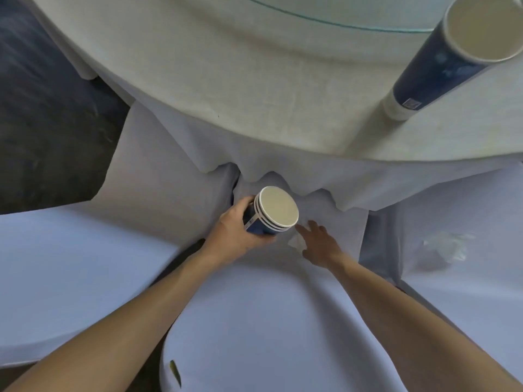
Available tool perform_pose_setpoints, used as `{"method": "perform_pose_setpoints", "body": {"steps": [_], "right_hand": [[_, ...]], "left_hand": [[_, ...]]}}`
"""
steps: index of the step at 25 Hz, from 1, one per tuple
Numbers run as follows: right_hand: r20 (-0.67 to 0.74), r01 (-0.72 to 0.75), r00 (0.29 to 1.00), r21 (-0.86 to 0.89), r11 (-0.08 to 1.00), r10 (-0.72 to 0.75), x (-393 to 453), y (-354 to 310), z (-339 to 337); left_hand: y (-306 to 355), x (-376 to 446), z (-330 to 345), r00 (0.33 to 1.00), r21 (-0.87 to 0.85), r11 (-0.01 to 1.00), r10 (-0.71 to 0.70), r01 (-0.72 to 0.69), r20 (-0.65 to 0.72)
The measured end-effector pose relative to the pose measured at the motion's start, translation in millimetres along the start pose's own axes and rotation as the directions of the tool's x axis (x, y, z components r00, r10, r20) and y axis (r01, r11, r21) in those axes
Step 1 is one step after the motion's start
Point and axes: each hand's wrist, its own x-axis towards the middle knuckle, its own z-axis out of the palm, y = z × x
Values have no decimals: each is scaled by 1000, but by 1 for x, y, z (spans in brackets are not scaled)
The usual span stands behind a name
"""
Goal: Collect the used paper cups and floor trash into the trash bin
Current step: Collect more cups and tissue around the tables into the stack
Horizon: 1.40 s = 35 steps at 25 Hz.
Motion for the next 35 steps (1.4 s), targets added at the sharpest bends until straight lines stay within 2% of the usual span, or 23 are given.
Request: {"method": "perform_pose_setpoints", "body": {"steps": [5,7,9,13,16,18,20,23,29,31,33,35], "right_hand": [[-107,47,993,-24,999,-50,8,-2,23],[-141,12,990,97,995,2,-7,-2,9],[-212,-28,973,299,954,95,-32,-1,-19],[-464,58,840,593,803,282,-116,2,-112],[-562,239,776,683,690,288,-191,3,-178],[-602,333,762,679,654,238,-231,-2,-204],[-634,404,763,619,673,126,-270,-4,-222],[-615,445,786,490,750,-64,-311,-6,-237],[-583,504,765,277,818,-274,-331,-4,-256],[-656,513,700,187,838,-282,-338,-2,-259],[-729,497,651,198,845,-211,-340,1,-261],[-728,456,681,346,820,-72,-339,4,-264]], "left_hand": [[-16,-3,4,1000,39,999,17,-17,13],[-8,-13,6,1000,51,999,-5,4,10],[8,-26,7,1000,60,998,1,-3,26],[62,-52,6,1000,76,997,21,-21,0],[108,-75,6,999,77,996,47,-46,-19],[130,-86,7,998,78,996,47,-44,-41],[160,-99,9,995,63,996,66,-62,-75],[203,-124,14,984,57,993,112,-105,-136],[240,-148,22,945,70,976,215,-204,-248],[245,-150,21,939,66,973,231,-221,-257],[249,-148,19,940,54,971,239,-233,-245],[253,-141,18,936,28,966,256,-257,-242]]}}
